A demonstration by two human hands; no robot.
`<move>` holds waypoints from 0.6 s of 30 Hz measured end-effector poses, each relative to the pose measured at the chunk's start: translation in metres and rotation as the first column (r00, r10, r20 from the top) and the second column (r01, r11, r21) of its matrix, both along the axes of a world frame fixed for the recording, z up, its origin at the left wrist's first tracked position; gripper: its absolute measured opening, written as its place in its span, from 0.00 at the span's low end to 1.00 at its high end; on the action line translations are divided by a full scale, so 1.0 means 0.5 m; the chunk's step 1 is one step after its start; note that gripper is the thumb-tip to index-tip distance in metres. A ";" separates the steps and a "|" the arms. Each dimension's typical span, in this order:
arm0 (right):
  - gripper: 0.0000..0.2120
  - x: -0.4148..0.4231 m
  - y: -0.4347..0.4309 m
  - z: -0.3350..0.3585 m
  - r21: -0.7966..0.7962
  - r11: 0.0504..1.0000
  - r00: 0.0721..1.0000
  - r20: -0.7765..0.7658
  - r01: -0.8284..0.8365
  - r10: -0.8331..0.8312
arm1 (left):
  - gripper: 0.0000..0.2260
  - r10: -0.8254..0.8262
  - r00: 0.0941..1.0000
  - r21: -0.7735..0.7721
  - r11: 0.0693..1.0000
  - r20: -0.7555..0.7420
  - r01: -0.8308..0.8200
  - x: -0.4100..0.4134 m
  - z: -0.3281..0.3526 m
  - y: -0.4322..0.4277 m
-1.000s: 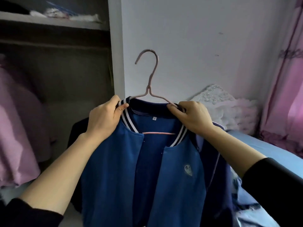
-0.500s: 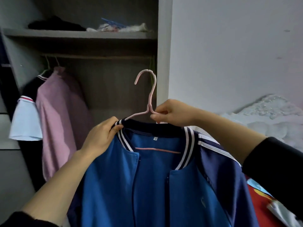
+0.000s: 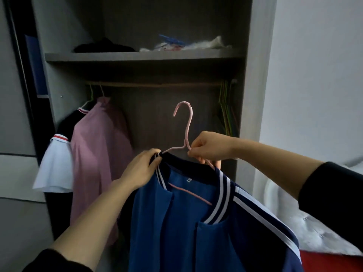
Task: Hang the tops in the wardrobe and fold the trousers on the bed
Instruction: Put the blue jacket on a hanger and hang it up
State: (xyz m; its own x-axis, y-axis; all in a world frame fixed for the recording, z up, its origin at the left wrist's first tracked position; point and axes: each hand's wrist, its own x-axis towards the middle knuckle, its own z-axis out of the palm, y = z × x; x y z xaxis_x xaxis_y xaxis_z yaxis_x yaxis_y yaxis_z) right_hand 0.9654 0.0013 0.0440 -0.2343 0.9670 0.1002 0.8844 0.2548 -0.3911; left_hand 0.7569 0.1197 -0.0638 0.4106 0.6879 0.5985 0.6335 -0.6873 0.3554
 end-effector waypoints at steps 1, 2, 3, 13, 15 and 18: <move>0.15 -0.010 0.029 0.001 0.014 1.000 1.000 -0.009 0.012 -0.012 | 0.13 0.004 1.000 -0.014 1.000 0.003 -0.004 0.002 0.008 0.019; 0.15 -0.020 0.060 0.001 0.033 0.999 0.999 -0.021 0.030 -0.029 | 0.14 0.008 1.000 -0.029 1.000 0.002 -0.008 0.003 0.016 0.041; 0.15 -0.032 0.092 0.001 0.055 0.997 0.998 -0.039 0.050 -0.048 | 0.15 0.014 1.000 -0.043 0.999 -0.002 -0.015 0.003 0.026 0.065; 0.15 -0.150 0.413 0.033 0.179 0.956 0.957 -0.214 0.233 -0.193 | 0.18 0.083 0.996 0.025 0.996 -0.043 -0.082 -0.048 0.143 0.372; 0.16 -0.168 0.480 0.054 0.179 0.946 0.948 -0.222 0.269 -0.227 | 0.18 0.100 0.993 0.053 0.994 -0.063 -0.096 -0.069 0.172 0.446; 0.14 -0.193 0.571 0.087 0.196 0.927 0.935 -0.223 0.321 -0.276 | 0.18 0.126 0.991 0.105 0.987 -0.048 -0.120 -0.106 0.223 0.549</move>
